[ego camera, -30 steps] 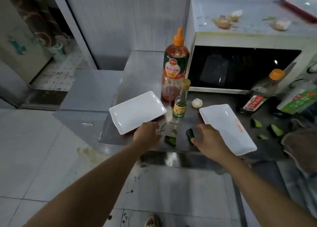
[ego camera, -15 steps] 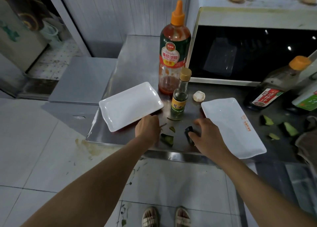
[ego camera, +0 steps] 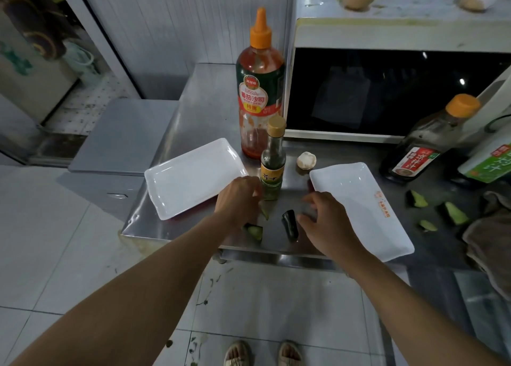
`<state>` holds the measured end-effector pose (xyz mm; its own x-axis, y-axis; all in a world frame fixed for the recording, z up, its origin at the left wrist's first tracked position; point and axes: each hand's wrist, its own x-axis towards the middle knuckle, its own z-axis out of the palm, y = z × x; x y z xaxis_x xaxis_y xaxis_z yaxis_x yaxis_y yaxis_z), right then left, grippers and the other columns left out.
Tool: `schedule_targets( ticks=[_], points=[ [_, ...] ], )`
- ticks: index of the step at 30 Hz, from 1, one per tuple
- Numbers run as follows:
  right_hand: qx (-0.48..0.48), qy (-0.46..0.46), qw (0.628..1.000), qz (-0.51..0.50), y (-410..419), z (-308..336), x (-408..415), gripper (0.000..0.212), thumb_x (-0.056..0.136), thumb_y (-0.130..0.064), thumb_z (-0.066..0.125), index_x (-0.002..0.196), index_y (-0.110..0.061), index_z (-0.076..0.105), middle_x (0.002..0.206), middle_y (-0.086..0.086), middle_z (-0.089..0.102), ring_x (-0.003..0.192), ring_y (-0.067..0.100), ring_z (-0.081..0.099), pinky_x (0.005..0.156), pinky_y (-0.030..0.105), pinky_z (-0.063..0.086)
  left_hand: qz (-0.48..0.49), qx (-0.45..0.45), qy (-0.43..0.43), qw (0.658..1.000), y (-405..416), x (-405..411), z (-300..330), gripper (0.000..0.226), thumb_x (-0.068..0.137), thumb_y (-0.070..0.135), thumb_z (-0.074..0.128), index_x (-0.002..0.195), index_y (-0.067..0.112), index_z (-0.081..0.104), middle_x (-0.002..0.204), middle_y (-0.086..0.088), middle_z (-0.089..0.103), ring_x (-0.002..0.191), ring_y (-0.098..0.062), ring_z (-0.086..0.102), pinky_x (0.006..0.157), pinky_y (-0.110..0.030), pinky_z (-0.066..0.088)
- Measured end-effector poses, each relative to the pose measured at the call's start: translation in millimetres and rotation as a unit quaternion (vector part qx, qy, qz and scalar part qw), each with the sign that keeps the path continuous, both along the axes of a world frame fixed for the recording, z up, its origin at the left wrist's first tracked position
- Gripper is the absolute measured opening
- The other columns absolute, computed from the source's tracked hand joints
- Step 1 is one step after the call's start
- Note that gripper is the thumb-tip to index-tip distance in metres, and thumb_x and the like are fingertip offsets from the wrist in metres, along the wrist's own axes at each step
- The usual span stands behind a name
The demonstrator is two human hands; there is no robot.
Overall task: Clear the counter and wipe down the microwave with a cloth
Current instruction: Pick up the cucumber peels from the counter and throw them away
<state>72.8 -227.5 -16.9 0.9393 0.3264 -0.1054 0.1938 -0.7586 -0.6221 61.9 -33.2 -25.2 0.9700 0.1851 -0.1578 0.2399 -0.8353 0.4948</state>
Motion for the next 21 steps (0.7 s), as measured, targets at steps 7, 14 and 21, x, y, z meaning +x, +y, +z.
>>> schedule_targets(
  ticks=[7,14,21],
  points=[
    [0.017,-0.013,1.0,0.0,-5.3,-8.1,4.4,0.036,0.087,-0.02,0.063,0.121,-0.013,0.055,0.113,0.004,0.061,0.094,0.014,0.057,0.084,0.02,0.041,-0.031,0.047,-0.002,0.998,-4.8,12.9,-13.5,0.008,0.082,0.011,0.061,0.085,0.017,0.064,0.095,-0.007,0.064,0.085,-0.027,0.061,0.069,-0.037,0.052],
    [0.035,-0.012,0.999,0.013,-5.2,-7.3,7.4,0.033,0.088,-0.02,0.062,0.119,-0.012,0.055,0.113,0.005,0.059,0.098,0.018,0.057,0.091,0.03,0.047,-0.068,0.04,0.013,0.997,1.1,12.5,-13.2,0.021,0.081,0.01,0.065,0.099,0.02,0.07,0.1,-0.004,0.068,0.091,-0.024,0.063,0.079,-0.037,0.054],
    [0.03,-0.01,0.999,0.016,-4.9,-7.9,8.2,0.032,0.087,-0.019,0.062,0.118,-0.011,0.056,0.113,0.006,0.06,0.1,0.019,0.057,0.091,0.032,0.048,-0.123,0.093,0.032,0.988,5.5,11.2,-11.8,0.015,0.081,0.015,0.065,0.094,0.021,0.068,0.102,-0.003,0.062,0.094,-0.023,0.059,0.077,-0.032,0.051]
  ],
)
